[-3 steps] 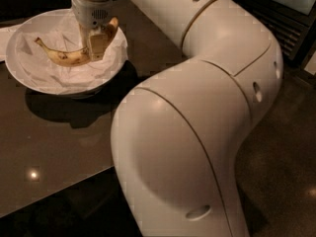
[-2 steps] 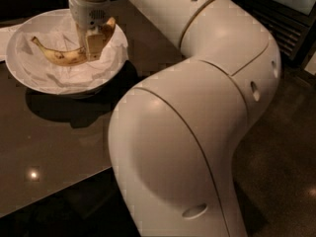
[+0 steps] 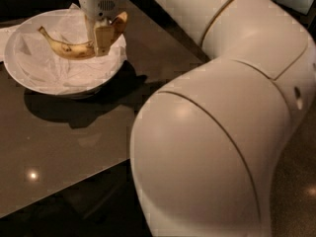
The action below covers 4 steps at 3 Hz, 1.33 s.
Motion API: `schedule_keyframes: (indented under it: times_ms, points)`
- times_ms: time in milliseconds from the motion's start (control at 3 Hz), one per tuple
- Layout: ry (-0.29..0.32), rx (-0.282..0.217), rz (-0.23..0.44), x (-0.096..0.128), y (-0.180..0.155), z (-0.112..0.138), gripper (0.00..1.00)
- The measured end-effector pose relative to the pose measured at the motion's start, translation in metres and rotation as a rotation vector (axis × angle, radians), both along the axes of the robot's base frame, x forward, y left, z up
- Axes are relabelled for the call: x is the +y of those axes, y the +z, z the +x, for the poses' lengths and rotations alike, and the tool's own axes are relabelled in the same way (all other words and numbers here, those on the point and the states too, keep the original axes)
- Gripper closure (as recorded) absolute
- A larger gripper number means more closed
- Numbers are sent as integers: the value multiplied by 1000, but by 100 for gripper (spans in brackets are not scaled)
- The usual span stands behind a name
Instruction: Pick banana from white bowl
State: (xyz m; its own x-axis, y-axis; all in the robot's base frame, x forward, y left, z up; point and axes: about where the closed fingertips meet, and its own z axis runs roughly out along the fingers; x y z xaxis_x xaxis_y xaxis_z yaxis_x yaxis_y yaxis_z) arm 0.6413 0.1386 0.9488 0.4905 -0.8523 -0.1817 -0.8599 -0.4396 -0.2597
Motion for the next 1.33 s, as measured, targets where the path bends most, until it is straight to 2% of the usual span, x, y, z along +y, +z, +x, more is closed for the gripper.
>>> schedule_keyframes:
  times_ms: [333,667,1333]
  points:
    - [-68,-30,22,-23,28,-15,100]
    - [-68,-32,21,-23,30,-15,100]
    - [-174,17,62,-54,25,-41,100]
